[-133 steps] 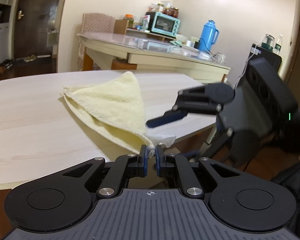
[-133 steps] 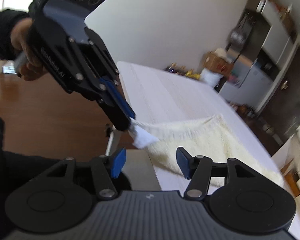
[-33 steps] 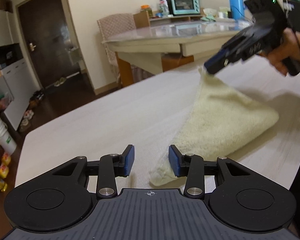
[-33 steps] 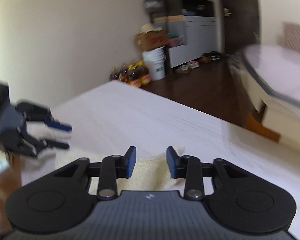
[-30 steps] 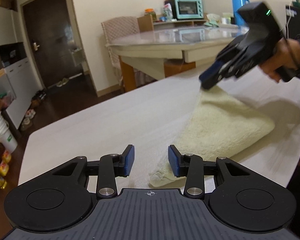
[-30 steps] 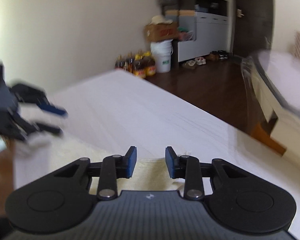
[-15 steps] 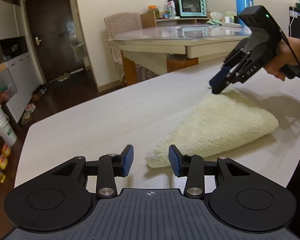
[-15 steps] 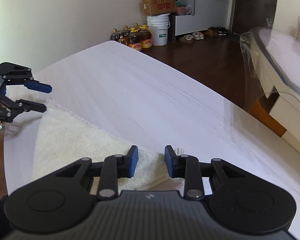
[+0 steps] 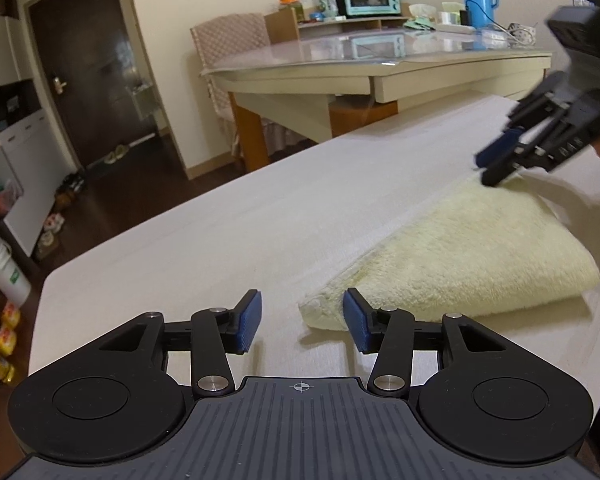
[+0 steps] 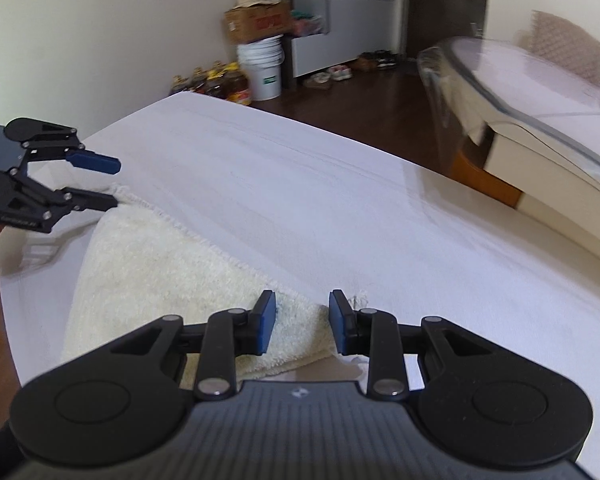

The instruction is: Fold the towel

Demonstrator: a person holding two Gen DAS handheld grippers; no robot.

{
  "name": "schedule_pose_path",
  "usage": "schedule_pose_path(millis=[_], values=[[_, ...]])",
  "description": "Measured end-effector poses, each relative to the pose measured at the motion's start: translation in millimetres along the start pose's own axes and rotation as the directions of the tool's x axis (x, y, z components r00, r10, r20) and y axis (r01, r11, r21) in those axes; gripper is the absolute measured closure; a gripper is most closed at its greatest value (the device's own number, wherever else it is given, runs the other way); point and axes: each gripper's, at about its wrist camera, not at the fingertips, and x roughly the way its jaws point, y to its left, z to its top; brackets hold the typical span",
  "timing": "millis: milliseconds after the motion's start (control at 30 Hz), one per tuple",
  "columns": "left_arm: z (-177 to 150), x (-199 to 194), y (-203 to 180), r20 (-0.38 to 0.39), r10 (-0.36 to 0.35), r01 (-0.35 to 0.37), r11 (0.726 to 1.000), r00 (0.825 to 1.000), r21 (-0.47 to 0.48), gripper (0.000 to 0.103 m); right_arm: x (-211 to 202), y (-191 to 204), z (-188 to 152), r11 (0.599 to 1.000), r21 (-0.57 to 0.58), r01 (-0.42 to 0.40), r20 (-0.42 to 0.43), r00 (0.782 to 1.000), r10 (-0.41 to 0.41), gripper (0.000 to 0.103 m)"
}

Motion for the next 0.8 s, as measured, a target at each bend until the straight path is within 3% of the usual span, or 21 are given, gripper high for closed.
schedule_pose_path(millis=[233,333,400,600,667,800], values=[[3.5,1.9,0.4,-0.017,0.008,-0.009,0.999,1.000,-0.031,0.048,-10.2,7.5,-7.5,0.999,0.041,0.017,0.042,0.999,-0.019,0.070],[1.8,-7.1,1.4,-0.013,0.019,-0.020,0.997,1.000,-0.076,0.039,-26.7,5.6,-9.5,0.995,0.101,-0.001,0.103,0.995,-0.009,0.058],[-2.1,-18.3,-1.0,-0.007,0.032,-0.033,0.994,0.999,-0.108,0.027,-35.9,8.2,-14.7,0.992,0.123,0.003,0.116,0.993,-0.018,0.054],[-14.3,-41.2,-24.0,-0.039,0.056,-0.062,0.984,0.998,-0.167,0.010,-58.6,34.0,-45.4,0.988,0.156,-0.001,0.125,0.992,-0.019,0.033],[-18.5,-48.4,-34.1,-0.044,0.066,-0.073,0.982,0.997,-0.176,0.010,-65.6,43.4,-54.7,0.986,0.165,0.001,0.135,0.991,-0.023,0.025],[-23.2,-60.7,-47.6,-0.037,0.062,-0.069,0.973,0.997,-0.221,0.009,-78.2,59.4,-66.7,0.981,0.193,0.000,0.174,0.984,-0.035,0.021]])
